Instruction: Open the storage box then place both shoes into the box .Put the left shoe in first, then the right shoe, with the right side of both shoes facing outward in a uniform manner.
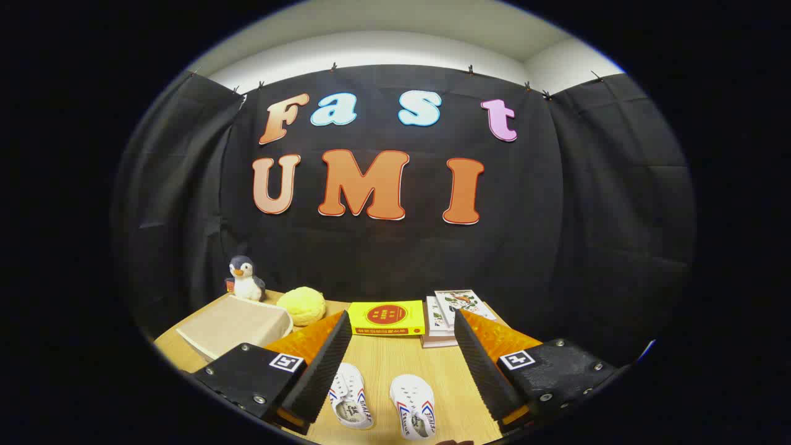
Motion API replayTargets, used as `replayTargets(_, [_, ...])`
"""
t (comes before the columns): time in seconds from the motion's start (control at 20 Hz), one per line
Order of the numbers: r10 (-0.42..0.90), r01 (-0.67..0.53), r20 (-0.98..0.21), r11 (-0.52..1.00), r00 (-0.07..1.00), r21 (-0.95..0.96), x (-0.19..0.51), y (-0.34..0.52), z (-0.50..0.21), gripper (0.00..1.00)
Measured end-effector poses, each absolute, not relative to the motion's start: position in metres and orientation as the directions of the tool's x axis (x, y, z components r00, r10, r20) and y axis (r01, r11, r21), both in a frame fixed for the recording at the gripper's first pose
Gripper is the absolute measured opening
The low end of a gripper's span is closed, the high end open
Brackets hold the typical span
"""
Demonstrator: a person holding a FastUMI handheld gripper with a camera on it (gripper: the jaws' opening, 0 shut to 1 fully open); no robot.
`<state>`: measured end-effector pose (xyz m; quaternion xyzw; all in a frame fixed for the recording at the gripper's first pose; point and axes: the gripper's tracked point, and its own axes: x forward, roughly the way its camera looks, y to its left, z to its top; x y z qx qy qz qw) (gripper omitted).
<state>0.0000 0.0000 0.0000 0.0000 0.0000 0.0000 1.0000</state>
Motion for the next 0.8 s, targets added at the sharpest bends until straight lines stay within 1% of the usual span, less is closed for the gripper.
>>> replayTargets(0.1, [0.045, -0.044, -0.005, 0.998, 0.999, 0.038, 0.007, 0.002, 0.001, 0.99])
replayTargets(0.3, [0.066, -0.065, -0.017, 0.998, 0.998, 0.015, 0.020, -0.013, -0.003, 0.99])
replayTargets(0.4, [0.102, -0.101, -0.026, 0.994, 0.995, 0.035, 0.024, -0.013, -0.008, 0.99])
replayTargets(0.65, [0.149, -0.146, -0.048, 0.987, 0.988, 0.060, 0.031, -0.022, -0.020, 0.99])
replayTargets(0.8, [0.157, -0.153, -0.055, 0.986, 0.986, 0.071, 0.030, -0.027, -0.023, 0.99])
